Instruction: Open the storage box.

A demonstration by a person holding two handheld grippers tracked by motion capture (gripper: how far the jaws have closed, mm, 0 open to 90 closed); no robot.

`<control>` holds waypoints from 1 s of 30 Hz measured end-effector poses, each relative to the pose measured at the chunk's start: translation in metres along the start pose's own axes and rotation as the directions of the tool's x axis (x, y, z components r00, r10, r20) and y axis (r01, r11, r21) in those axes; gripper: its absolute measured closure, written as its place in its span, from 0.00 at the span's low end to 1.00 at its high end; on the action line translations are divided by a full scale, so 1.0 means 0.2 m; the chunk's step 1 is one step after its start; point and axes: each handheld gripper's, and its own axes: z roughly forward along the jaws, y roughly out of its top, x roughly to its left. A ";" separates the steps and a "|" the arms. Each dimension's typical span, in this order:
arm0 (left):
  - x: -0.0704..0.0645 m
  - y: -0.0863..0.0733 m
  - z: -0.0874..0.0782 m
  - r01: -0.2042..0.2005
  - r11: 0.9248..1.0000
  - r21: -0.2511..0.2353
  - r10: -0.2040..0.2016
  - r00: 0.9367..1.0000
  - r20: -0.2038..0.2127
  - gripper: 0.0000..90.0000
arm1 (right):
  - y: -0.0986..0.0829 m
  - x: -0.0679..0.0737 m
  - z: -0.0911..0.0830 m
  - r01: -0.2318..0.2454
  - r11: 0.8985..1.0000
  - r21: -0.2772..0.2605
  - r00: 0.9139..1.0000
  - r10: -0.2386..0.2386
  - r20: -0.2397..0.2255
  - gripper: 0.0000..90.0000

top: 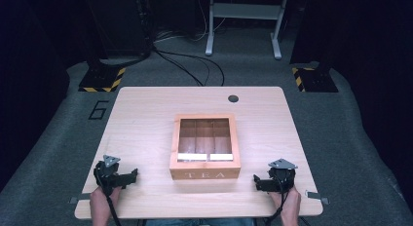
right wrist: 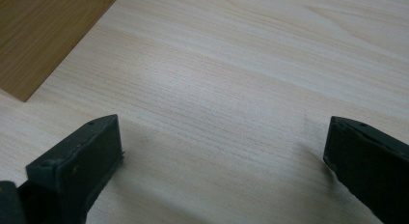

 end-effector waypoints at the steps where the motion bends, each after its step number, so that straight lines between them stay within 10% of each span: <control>1: 0.00 0.00 0.00 0.000 1.000 0.000 0.000 1.000 0.000 0.00 | 0.00 0.00 0.00 -0.002 1.000 -0.010 1.000 0.002 -0.002 0.00; 17: 0.00 0.00 0.00 -0.001 1.000 0.000 0.001 1.000 0.000 0.00 | 0.13 0.21 -0.09 0.026 0.992 -0.120 0.985 -0.046 -0.168 0.00; 30: 0.00 0.00 0.00 0.000 1.000 0.000 0.000 1.000 0.000 0.00 | 0.21 0.37 -0.10 0.074 0.982 -0.175 0.973 -0.109 -0.203 0.16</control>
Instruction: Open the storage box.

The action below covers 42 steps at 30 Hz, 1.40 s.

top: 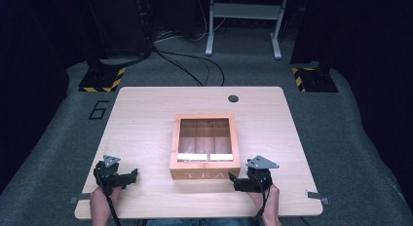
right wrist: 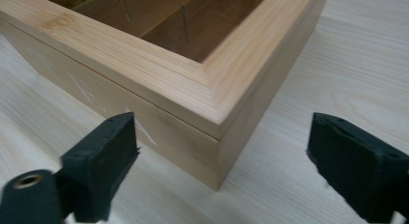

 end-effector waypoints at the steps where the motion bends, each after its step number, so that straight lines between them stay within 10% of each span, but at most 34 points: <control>1: 0.00 0.00 0.00 0.000 1.000 0.000 0.000 1.000 0.000 0.00 | 0.00 0.00 0.00 0.011 1.000 -0.001 1.000 -0.011 0.002 0.16; 10: 0.00 0.00 0.00 -0.001 1.000 0.001 0.001 1.000 0.000 0.00 | 0.01 0.02 -0.02 0.021 0.999 -0.040 1.000 -0.022 -0.008 0.37; 42: 0.00 0.00 0.00 -0.001 1.000 0.001 0.001 1.000 0.000 0.00 | -0.03 0.03 -0.02 0.038 0.996 -0.075 0.999 -0.039 -0.013 0.51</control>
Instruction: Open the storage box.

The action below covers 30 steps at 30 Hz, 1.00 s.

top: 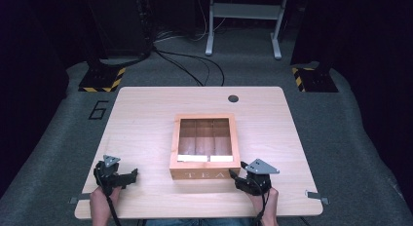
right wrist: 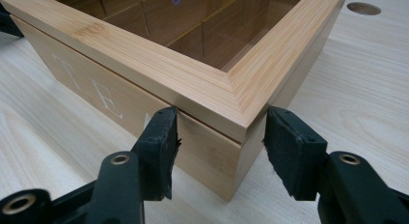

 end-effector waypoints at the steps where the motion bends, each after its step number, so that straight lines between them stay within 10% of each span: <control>1: 0.00 0.00 0.00 0.000 1.000 0.003 0.000 1.000 0.002 0.00 | 0.00 0.00 0.00 0.001 1.000 -0.001 1.000 -0.001 0.000 0.51; 30: 0.00 0.00 0.00 0.001 1.000 -0.001 -0.001 1.000 0.000 0.00 | 0.02 0.00 -0.03 -0.008 0.999 -0.053 1.000 0.009 0.016 0.60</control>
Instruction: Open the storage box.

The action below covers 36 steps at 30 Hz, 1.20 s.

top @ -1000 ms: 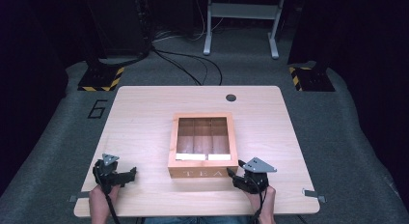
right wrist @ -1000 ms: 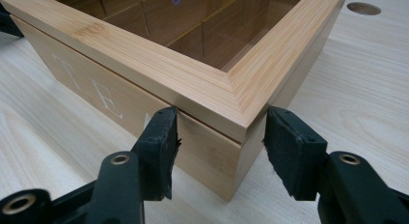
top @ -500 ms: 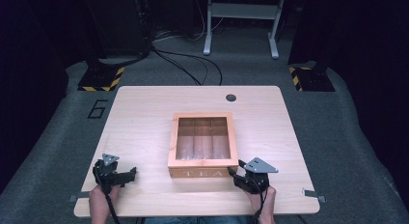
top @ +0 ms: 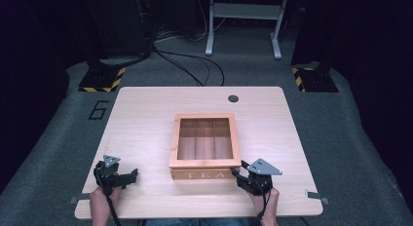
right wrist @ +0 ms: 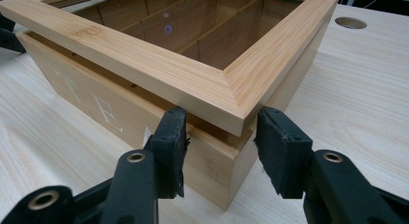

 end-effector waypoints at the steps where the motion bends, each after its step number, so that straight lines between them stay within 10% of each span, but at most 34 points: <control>1: 0.00 0.00 0.00 0.000 1.000 0.000 0.000 1.000 0.000 0.00 | 0.00 0.00 0.00 0.001 1.000 -0.006 1.000 -0.001 0.001 0.61; 36: 0.00 0.00 0.00 0.000 1.000 0.000 0.000 1.000 0.000 0.00 | 0.03 0.02 0.00 0.015 0.996 -0.093 0.996 -0.007 0.086 0.62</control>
